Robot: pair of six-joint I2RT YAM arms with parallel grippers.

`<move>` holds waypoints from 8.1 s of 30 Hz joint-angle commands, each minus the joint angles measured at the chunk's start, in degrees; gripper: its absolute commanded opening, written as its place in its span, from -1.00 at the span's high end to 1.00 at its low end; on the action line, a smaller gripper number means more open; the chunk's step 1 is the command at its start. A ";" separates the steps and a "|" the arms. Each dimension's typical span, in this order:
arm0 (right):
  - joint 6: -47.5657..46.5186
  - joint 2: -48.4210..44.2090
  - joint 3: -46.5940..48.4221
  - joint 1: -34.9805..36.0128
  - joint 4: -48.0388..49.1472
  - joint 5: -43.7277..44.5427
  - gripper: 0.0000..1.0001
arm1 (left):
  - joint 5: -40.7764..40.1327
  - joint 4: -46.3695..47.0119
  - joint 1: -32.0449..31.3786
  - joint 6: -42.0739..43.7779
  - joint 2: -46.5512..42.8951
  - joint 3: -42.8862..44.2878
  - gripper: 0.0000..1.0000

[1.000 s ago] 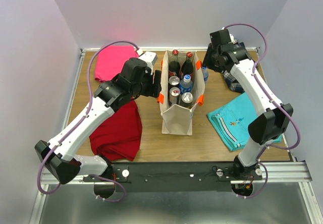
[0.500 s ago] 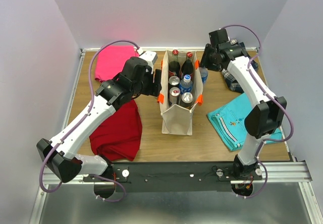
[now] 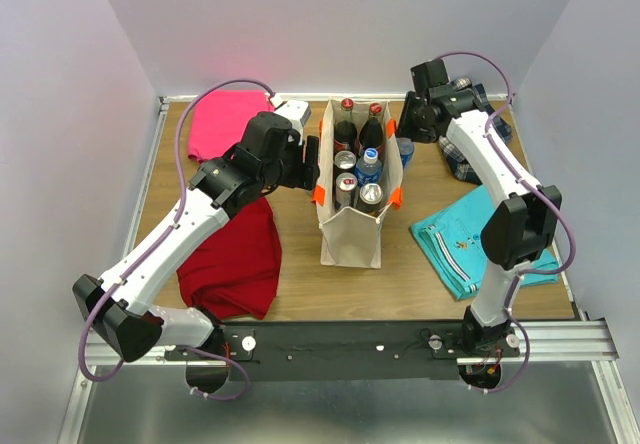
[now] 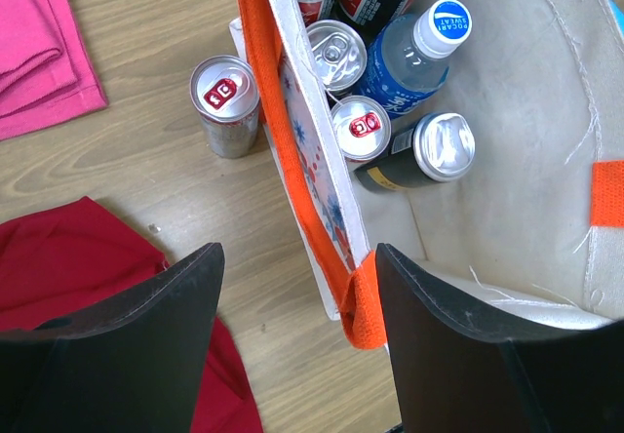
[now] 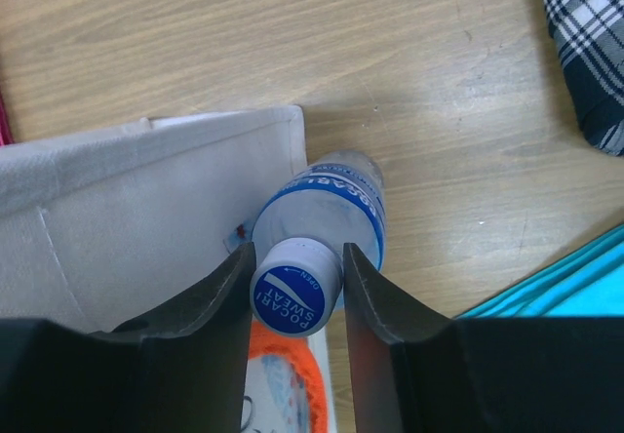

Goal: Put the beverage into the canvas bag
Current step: Pick up the drink from the center of the board, then place the drink in the canvas bag.

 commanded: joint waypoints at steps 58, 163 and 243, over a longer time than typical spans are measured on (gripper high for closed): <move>-6.01 -15.39 26.43 -0.25 -18.91 7.77 0.99 | 8.84 -0.22 0.10 1.90 -3.16 -3.40 -0.44; -5.84 -19.44 0.51 31.92 -0.98 2.23 0.99 | -1.71 -0.93 -7.29 -0.20 0.01 6.00 1.00; -8.12 -12.67 -19.09 33.59 8.69 -6.03 0.99 | 5.68 7.69 -8.69 1.20 -7.37 -8.68 0.90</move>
